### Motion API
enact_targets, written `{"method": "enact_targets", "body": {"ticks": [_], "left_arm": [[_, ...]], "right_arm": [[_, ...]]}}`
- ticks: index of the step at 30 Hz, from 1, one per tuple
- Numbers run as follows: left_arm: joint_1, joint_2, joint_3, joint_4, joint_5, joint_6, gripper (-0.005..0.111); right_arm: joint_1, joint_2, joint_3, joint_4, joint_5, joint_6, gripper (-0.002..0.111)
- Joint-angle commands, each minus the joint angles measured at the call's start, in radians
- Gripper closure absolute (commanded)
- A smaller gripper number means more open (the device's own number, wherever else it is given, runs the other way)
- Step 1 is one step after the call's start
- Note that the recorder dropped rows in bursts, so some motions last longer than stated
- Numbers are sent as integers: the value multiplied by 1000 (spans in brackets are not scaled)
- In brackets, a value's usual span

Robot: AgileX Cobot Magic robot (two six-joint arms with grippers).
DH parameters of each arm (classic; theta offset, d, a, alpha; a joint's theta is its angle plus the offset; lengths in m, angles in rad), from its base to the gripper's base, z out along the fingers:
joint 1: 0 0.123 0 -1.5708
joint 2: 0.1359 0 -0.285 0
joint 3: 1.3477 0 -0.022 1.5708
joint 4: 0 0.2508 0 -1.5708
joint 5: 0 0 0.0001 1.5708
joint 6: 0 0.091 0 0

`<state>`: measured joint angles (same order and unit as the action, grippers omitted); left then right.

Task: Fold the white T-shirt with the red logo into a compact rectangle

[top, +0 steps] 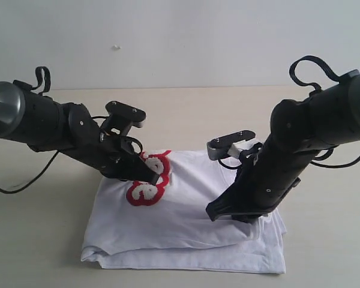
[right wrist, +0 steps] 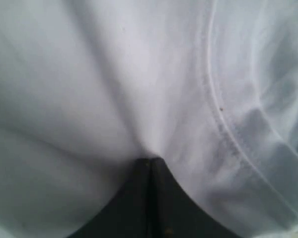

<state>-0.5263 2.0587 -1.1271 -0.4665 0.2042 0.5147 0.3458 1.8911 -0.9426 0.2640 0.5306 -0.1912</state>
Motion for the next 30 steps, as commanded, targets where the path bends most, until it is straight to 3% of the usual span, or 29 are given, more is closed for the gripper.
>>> {"method": "enact_targets", "body": {"ticks": [1,6,12,18,30], "left_arm": [[6,-51,-1,-13,54,1,107],[6,-129,10,-10,162,2,107],[4,-250,95,-37,155,5,107],[4,-287,144,-46,145,5,107],[-34,-273,251,-58,124,5,107]], "right_arm": [[3,-24,7,-1,-5,-7,108],[3,-94,7,-1,-98,-7,108],[3,-180,23,14,-73,-7,108],[72,-276,163,44,-144,-14,108],[107,-168,213,49,-222,-14,108]]}}
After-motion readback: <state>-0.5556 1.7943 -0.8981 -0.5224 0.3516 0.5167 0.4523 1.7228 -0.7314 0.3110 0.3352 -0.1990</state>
